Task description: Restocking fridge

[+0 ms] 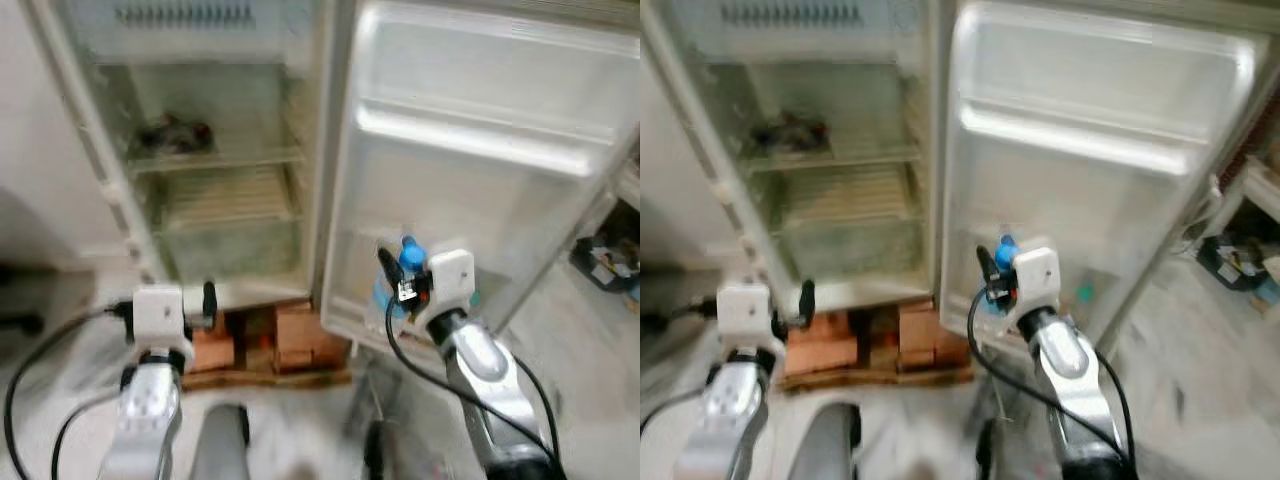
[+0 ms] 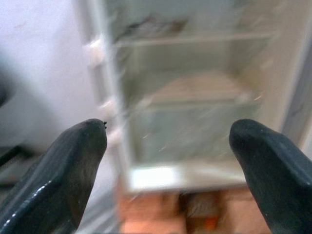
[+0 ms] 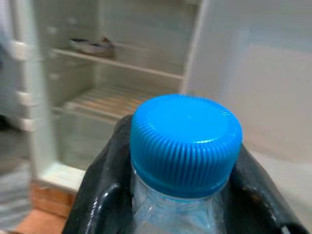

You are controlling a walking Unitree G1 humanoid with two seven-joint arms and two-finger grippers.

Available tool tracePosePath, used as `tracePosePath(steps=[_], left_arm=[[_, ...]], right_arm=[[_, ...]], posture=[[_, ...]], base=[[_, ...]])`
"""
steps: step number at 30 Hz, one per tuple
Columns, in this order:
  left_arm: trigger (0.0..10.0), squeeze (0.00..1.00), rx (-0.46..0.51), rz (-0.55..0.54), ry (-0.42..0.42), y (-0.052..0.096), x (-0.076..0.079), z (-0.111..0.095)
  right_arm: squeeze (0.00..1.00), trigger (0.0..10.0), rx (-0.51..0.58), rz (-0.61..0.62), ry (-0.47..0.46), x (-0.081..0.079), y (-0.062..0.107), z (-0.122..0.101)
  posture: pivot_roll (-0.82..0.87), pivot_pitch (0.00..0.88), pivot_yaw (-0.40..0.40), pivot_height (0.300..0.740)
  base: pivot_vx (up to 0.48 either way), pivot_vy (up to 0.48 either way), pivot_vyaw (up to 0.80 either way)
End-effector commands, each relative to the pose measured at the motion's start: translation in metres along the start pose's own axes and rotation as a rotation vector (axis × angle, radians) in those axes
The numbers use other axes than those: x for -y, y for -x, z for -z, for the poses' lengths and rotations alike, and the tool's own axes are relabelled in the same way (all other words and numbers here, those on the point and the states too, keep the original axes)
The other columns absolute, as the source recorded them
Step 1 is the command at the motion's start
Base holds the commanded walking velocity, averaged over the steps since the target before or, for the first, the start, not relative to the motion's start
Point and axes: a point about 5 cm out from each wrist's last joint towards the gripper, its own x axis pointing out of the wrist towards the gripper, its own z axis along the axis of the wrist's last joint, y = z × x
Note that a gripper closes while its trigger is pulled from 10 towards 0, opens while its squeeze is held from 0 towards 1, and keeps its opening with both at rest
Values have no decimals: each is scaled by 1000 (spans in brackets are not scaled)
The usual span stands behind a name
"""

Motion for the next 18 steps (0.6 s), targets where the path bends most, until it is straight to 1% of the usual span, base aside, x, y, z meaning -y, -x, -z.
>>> tracePosePath(steps=[1, 10, 18], left_arm=[[10000, 0, 14, 14, -9, -3, 0, -5], [10000, 0, 30, 20, -18, -4, -2, -8], [10000, 0, 35, 40, -13, -3, 2, -10]], right_arm=[[0, 10000, 22, -2, 6, -2, -2, -4], [0, 10000, 32, 3, 15, -3, -5, -6], [0, 10000, 34, -12, 13, -7, -4, -5]], posture=[[83, 32, -63, 620], [86, 45, -54, 620], [87, 45, -54, 620]], base=[[0, 0, 0], [0, 0, 0], [433, 0, 0]])
